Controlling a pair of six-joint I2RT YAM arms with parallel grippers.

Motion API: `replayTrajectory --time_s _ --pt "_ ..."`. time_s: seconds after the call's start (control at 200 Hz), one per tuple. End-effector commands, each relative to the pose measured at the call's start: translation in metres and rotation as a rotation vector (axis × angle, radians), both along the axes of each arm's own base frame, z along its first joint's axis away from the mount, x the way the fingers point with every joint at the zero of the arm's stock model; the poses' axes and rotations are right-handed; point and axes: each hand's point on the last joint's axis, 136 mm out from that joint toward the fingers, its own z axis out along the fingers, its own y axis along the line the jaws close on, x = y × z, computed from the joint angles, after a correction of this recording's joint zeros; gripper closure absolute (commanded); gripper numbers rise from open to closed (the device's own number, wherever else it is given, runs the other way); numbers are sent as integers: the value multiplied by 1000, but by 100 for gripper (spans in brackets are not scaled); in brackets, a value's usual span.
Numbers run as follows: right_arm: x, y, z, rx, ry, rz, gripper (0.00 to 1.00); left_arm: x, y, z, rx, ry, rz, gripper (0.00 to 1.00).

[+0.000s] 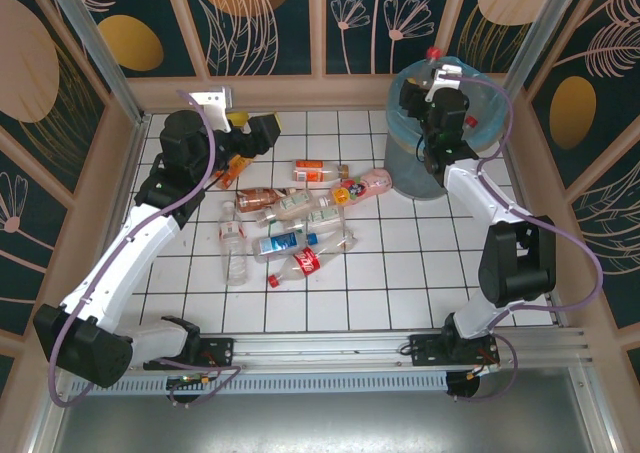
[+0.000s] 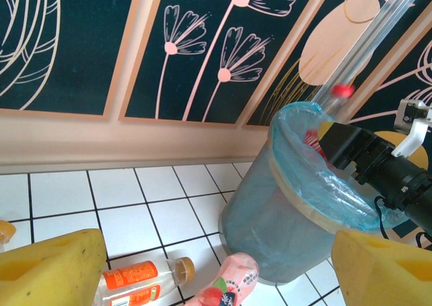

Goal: Put the plastic bottles in the bin

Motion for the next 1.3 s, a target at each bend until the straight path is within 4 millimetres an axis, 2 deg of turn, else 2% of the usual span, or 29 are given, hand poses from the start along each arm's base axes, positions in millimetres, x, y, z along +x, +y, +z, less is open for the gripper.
replayTrajectory --time_s 0.0,0.46,0.581,0.726,0.816,0.896,0.951,1.026,1.116,1.181,1.296 --pt "-9 -2 26 35 -49 8 23 1 0 6 8 -40 7 13" --pt "-14 -2 45 36 -35 15 22 -3 5 5 12 -32 27 12" --pt "-19 7 64 62 -26 56 24 -1 7 -6 61 18 35 12" --pt "-42 30 104 57 -60 97 25 -4 11 -27 156 94 35 11" --pt "-60 51 128 26 -80 125 25 -10 14 -37 204 127 27 12" --pt "-79 80 141 -14 -93 173 27 -17 17 -46 233 161 21 11" --pt "-95 108 143 -53 -98 265 28 -22 19 -53 250 188 19 11" --pt "-125 158 131 -170 -110 479 30 -30 24 -64 265 236 25 11" --pt "-163 203 96 -314 -96 700 32 -44 28 -81 261 293 22 12" --pt "-189 226 63 -420 -54 847 32 -55 28 -93 248 321 -2 11" --pt "-227 248 7 -538 39 1051 31 -77 22 -120 219 378 -72 11"
